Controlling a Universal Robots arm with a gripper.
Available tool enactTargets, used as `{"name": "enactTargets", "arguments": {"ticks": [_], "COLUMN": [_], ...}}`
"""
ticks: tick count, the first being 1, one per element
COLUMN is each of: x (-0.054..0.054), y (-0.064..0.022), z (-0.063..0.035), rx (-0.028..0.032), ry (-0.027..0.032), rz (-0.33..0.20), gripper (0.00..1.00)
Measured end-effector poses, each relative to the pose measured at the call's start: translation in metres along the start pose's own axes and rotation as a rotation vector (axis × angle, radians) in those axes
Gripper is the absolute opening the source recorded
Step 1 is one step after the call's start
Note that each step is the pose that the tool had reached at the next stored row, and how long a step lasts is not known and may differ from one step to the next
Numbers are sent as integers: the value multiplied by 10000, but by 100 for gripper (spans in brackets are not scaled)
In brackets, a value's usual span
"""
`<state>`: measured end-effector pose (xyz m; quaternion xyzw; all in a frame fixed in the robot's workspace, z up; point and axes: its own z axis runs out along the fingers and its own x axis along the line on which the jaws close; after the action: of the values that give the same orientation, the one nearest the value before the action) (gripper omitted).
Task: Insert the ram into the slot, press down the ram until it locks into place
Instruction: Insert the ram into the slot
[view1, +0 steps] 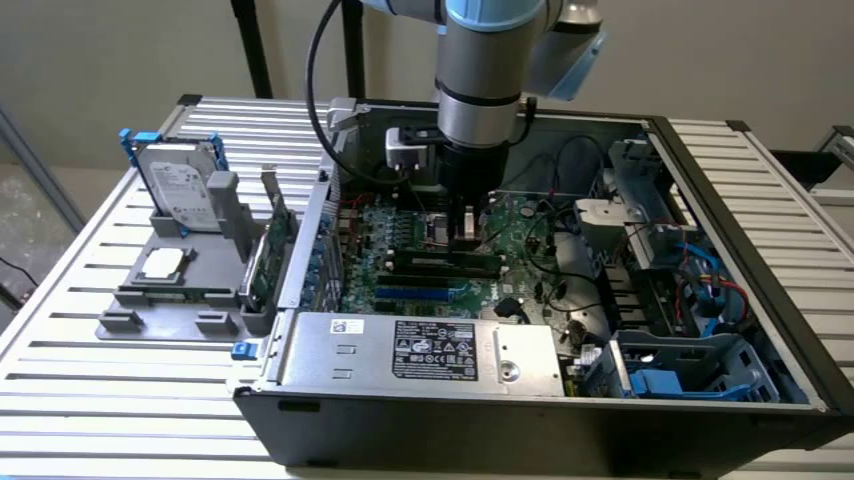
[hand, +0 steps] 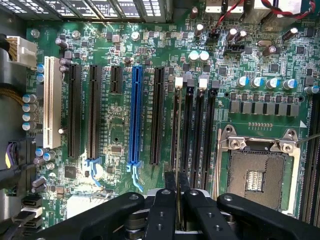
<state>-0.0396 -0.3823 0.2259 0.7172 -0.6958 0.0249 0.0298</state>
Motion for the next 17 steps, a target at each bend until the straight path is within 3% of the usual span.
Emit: {"name": "enactTargets", "arguments": {"ticks": [3, 6, 13, 17], "x": [-1, 0, 13, 19], "y": [6, 11, 16, 32], "z": [7, 8, -132, -179], "rx": [18, 20, 17, -20], "ry": [-3, -1, -1, -3], "rz": [-2, -4, -17, -19], "gripper": [15, 27, 27, 25]}}
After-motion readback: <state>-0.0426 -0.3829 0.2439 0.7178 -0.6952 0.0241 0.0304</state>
